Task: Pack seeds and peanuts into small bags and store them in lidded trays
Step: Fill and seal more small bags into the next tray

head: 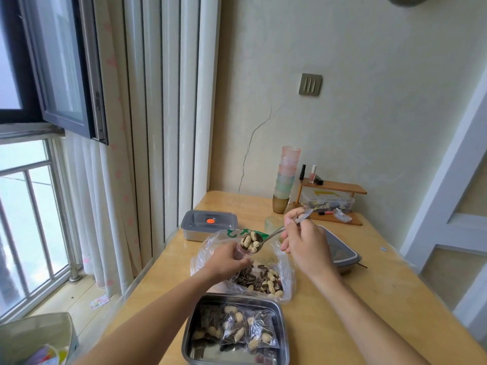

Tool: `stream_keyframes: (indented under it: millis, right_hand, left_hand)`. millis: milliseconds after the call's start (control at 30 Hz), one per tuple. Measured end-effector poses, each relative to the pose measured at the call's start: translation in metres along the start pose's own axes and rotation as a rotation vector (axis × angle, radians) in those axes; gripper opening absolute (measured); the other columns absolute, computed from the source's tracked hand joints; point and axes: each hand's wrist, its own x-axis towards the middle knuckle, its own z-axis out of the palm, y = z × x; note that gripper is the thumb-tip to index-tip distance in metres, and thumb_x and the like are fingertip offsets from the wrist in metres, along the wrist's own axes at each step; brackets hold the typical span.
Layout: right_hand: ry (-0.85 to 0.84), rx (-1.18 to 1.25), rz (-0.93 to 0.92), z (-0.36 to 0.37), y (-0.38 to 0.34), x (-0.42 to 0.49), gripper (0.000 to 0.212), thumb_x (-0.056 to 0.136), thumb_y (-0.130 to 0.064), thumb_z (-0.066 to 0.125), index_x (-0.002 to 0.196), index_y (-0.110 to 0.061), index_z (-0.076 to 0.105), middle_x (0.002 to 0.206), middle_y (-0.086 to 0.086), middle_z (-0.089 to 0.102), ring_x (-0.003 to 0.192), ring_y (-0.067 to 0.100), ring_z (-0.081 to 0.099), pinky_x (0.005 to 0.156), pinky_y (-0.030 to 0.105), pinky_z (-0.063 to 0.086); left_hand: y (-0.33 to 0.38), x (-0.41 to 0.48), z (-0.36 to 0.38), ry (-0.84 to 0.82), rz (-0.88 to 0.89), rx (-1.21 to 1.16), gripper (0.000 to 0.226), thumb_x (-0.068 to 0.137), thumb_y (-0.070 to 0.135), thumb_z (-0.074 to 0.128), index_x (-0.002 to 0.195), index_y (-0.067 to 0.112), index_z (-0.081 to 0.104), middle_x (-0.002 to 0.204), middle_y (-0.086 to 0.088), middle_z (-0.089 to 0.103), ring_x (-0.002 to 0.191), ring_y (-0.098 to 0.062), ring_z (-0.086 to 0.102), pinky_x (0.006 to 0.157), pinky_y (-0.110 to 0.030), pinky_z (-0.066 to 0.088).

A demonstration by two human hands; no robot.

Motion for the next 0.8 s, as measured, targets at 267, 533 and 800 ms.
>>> stream_keyframes:
  millis: [267,533,800]
  right_hand:
    - [-0.148,-0.138,-0.315,0.005,-0.007,-0.007,0.011,0.109,-0.02,0.043,0.104,-0.02,0.054,0.08,-0.007,0.058,0.064,0.014,0.062,0.075,0.039,0.053]
    - [-0.045,-0.102,-0.386,0.007,-0.005,-0.01,0.024,0.107,-0.033,0.034,0.105,-0.018,0.054,0.089,-0.003,0.06,0.066,0.014,0.061,0.065,0.039,0.051]
    - [-0.09,-0.127,-0.415,0.006,-0.004,-0.013,0.015,0.107,-0.026,0.04,0.104,-0.02,0.052,0.088,-0.004,0.059,0.065,0.016,0.061,0.064,0.038,0.049]
  left_hand:
    - [0.003,0.002,0.005,0.082,-0.045,-0.178,0.028,0.089,0.038,0.078,0.106,0.023,0.06,0.102,0.0,0.072,0.095,-0.016,0.069,0.081,-0.031,0.058]
    - [0.006,0.0,0.006,0.098,-0.039,-0.237,0.036,0.09,0.036,0.078,0.117,0.017,0.062,0.103,0.001,0.072,0.093,-0.015,0.069,0.077,-0.027,0.058]
    - [0.004,-0.001,0.005,0.11,-0.03,-0.23,0.03,0.088,0.037,0.079,0.107,0.021,0.061,0.096,-0.002,0.073,0.088,-0.018,0.071,0.083,-0.039,0.059]
